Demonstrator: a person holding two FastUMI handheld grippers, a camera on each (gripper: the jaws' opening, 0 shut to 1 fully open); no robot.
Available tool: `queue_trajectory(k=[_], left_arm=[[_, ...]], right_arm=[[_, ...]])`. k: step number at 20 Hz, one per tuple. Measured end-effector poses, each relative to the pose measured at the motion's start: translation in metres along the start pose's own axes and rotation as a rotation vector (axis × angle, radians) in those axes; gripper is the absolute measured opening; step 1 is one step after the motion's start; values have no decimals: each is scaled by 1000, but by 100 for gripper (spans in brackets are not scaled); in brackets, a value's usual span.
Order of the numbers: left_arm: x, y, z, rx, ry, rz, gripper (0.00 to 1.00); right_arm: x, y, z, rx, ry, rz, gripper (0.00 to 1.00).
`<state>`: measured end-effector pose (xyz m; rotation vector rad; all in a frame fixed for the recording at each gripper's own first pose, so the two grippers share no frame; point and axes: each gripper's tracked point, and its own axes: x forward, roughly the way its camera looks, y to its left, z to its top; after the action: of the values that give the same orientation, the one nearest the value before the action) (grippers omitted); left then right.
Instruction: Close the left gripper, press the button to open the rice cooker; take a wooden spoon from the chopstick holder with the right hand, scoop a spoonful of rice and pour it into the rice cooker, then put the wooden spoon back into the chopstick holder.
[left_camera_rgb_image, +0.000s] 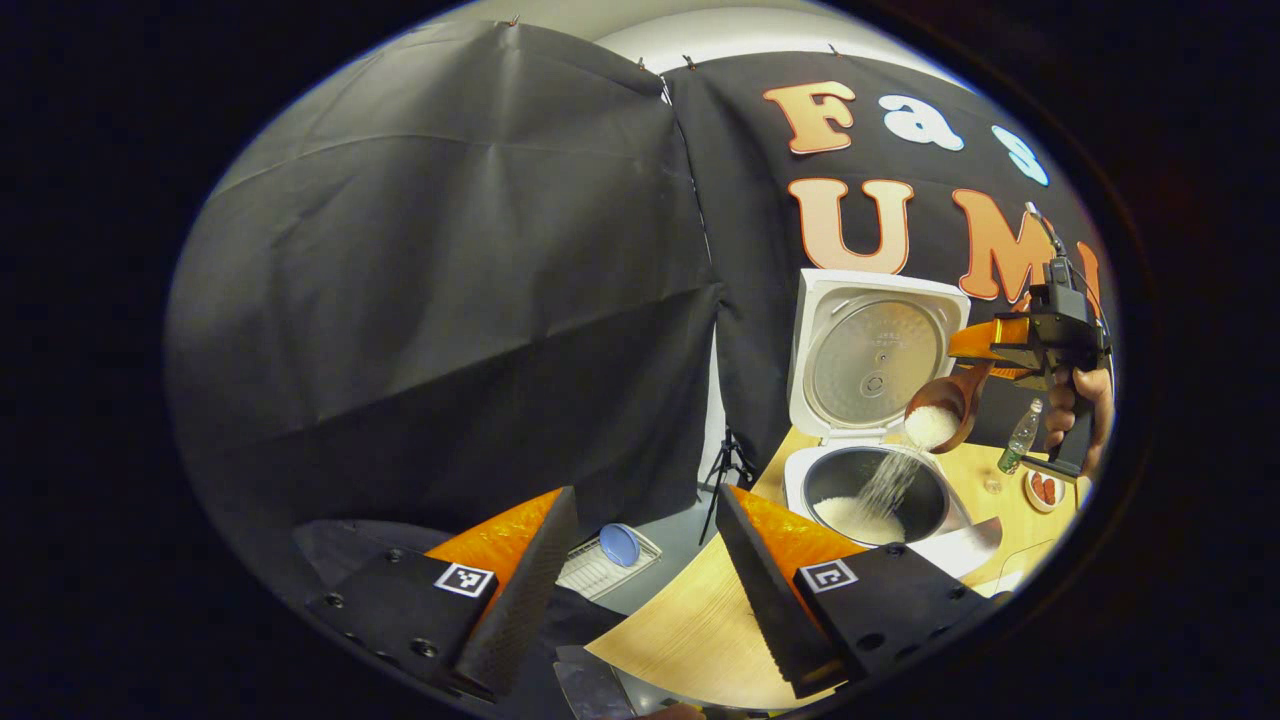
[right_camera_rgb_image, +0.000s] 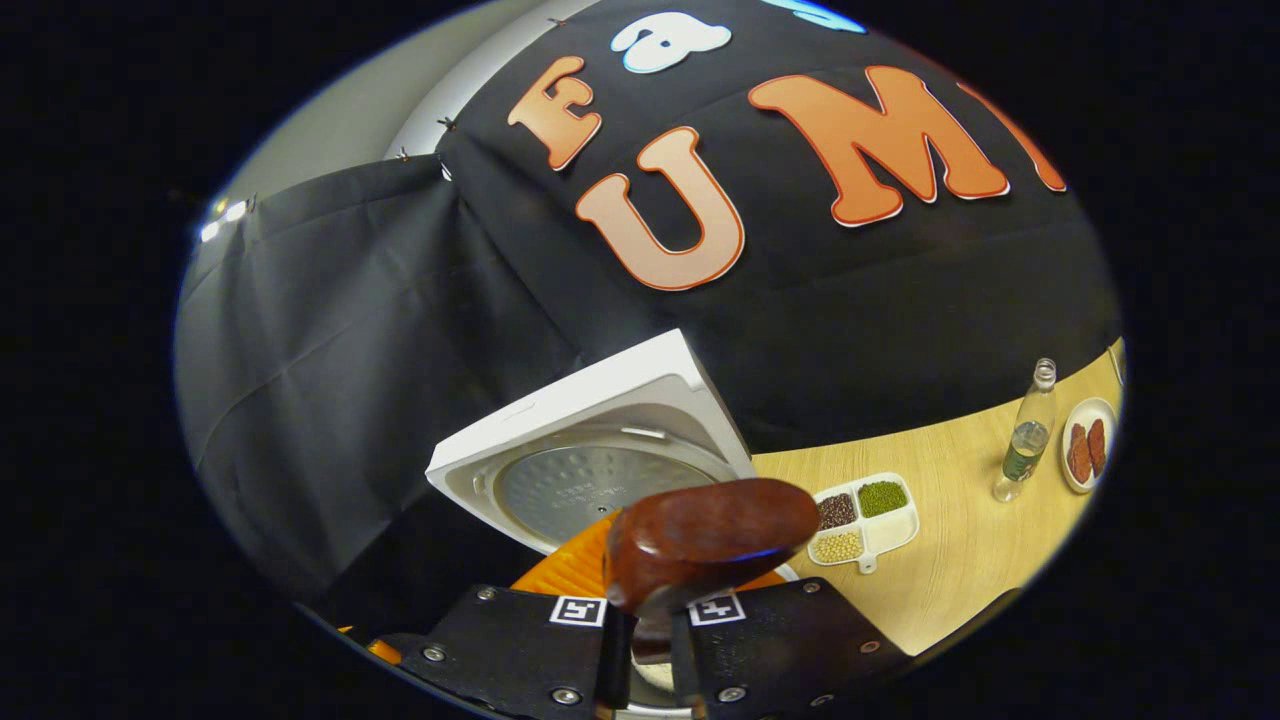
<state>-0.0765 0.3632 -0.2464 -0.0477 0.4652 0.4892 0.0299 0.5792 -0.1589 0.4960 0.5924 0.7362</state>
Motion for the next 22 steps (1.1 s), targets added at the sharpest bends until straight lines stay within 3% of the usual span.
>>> queue_trajectory(k=[3,5,6,10,14,15,18,19,22], left_arm=[[3,0,-1,-4,9,0,95],[4,0,-3,-1,13,-1,91],[5,0,-3,0,14,-3,95],[6,-2,-2,6,13,-13,91],[8,-3,-2,6,19,-15,91],[8,-3,-2,5,21,-14,91],[9,-3,0,4,17,-15,91],[8,-4,2,5,14,-16,95],[7,-6,2,12,7,-19,91]], right_arm=[[1,-4,6,-87,-25,-24,10],[1,-3,7,-135,-31,-24,11],[1,-3,10,-159,-39,-23,11],[1,-3,16,-266,-69,-24,10],[0,-1,21,-369,-108,-9,10],[0,1,24,-404,-124,-5,16],[0,2,25,-501,-148,5,15],[0,6,24,-530,-153,10,15],[-5,18,22,-582,-171,50,11]])
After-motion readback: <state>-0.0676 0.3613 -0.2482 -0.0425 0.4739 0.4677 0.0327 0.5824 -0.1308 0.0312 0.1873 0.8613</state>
